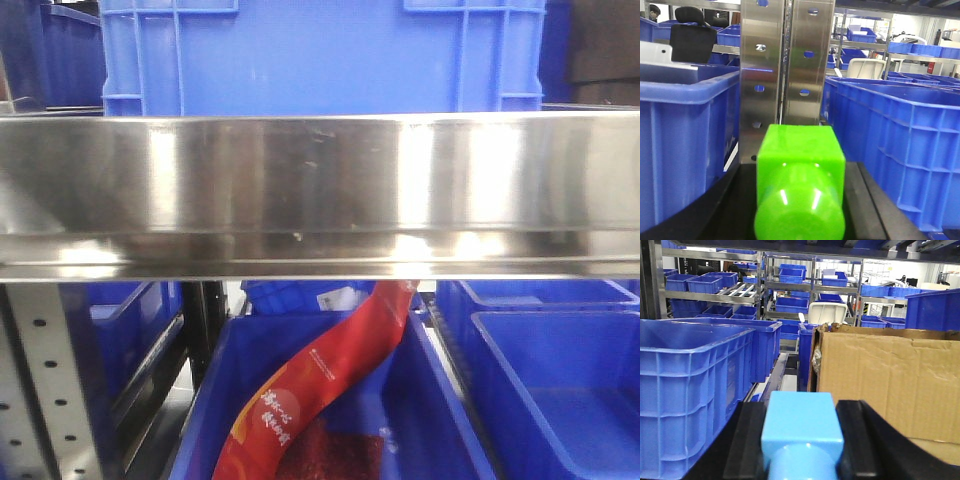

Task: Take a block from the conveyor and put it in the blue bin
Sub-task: 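Drive up to the steel shelf of blue bins and stop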

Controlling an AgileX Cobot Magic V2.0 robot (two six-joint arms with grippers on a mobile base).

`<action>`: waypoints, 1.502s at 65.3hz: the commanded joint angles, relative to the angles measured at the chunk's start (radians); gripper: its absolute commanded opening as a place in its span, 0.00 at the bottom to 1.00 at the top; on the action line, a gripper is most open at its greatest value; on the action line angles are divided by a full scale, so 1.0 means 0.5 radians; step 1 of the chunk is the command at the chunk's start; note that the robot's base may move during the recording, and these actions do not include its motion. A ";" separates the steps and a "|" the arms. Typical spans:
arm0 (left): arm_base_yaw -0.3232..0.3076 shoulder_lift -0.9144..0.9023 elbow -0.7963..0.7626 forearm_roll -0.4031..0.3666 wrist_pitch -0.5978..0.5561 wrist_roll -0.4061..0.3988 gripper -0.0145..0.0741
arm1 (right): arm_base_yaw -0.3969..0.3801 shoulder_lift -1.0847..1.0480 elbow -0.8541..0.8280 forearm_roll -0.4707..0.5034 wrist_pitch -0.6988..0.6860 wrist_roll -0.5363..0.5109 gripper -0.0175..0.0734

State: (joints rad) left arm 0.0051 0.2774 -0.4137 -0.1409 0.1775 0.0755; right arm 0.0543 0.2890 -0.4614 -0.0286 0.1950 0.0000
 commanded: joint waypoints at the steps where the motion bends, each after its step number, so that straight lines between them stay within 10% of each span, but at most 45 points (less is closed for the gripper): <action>1: -0.001 -0.009 -0.002 -0.018 -0.031 0.000 0.04 | 0.001 -0.007 -0.014 -0.023 -0.046 0.000 0.01; 77: -0.001 0.064 -0.174 0.131 -0.088 0.000 0.04 | 0.001 0.065 -0.065 -0.007 -0.116 0.000 0.01; 98: -0.271 0.708 -0.721 0.219 0.066 0.000 0.04 | 0.159 0.645 -0.488 -0.007 -0.233 0.000 0.01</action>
State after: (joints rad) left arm -0.0802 0.5460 -0.7133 -0.0366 0.2104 0.0755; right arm 0.0959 0.5286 -0.6477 -0.0286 0.1190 0.0000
